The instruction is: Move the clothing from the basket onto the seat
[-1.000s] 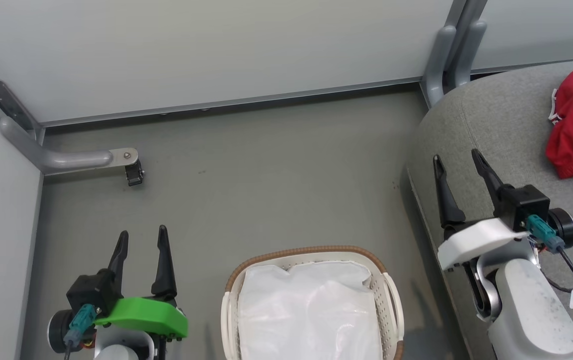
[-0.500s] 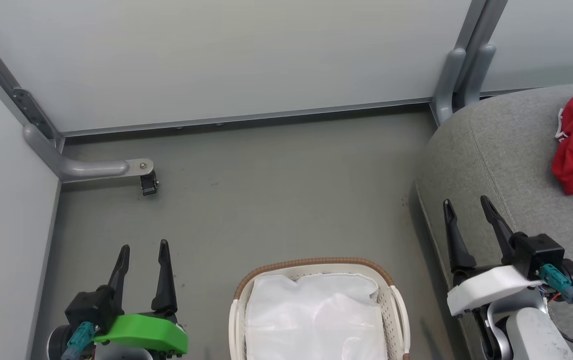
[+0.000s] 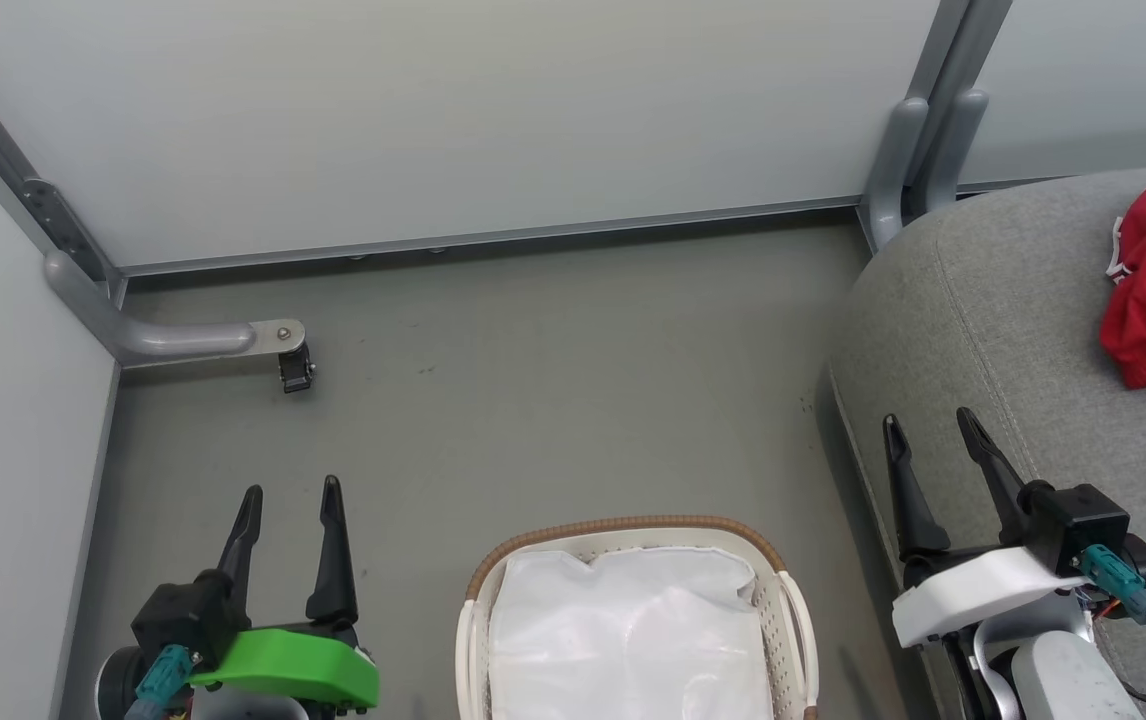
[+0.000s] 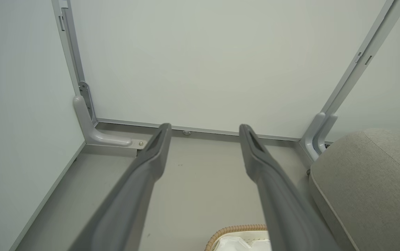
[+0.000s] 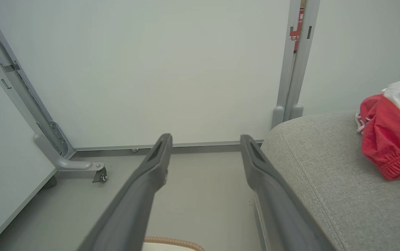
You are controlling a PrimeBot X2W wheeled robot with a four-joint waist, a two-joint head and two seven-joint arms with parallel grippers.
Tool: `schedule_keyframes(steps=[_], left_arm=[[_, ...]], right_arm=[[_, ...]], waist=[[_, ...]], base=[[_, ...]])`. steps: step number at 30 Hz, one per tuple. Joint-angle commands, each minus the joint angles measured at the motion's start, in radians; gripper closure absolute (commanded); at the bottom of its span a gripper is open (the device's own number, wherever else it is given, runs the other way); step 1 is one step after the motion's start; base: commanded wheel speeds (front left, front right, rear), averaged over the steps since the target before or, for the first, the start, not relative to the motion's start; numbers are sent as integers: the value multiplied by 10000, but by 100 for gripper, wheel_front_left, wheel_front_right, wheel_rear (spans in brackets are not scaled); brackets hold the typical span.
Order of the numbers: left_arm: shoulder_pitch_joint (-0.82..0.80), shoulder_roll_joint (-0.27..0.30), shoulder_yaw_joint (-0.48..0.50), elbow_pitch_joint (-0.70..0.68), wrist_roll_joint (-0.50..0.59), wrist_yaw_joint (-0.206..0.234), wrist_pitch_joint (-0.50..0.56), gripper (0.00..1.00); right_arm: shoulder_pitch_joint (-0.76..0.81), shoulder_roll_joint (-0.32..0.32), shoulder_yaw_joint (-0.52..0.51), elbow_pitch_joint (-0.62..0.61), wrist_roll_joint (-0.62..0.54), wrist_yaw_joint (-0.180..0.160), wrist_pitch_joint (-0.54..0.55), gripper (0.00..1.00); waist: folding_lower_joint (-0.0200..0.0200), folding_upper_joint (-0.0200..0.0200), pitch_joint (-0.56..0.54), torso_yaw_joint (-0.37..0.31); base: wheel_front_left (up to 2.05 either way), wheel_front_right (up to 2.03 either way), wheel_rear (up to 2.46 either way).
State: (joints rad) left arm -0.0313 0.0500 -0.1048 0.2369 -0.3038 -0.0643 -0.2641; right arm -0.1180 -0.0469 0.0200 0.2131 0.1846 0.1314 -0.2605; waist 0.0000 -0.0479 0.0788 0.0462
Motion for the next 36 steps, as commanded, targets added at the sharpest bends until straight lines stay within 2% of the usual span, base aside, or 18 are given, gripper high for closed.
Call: schedule_keyframes(steps=[1,14,15,18,25,36], left_arm=[[-24,12,23,-13,83,48,-3,0],[13,11,-17,65,291,-68,-3,0],[1,-2,-6,71,160,-40,3,100],[11,-11,-7,352,121,-41,11,100],[-120,-11,223,295,-1093,3,374,100],[-240,-8,515,104,-2861,63,869,100]], right_arm=[[104,-27,-27,-24,24,-15,-27,0],[142,-26,-29,34,94,-15,-27,0],[16,6,-31,50,63,0,1,100],[116,48,-23,305,75,0,14,100],[22,42,-196,417,1371,-1,399,100],[-56,28,-359,454,3273,-2,880,100]], waist=[[0,0,2,-2],[0,0,-53,88],[0,0,-52,85],[0,0,-53,84],[0,17,-89,55],[0,0,-94,7]], base=[[0,0,0],[0,0,0],[0,0,0],[0,0,0],[0,0,0],[0,0,0]])
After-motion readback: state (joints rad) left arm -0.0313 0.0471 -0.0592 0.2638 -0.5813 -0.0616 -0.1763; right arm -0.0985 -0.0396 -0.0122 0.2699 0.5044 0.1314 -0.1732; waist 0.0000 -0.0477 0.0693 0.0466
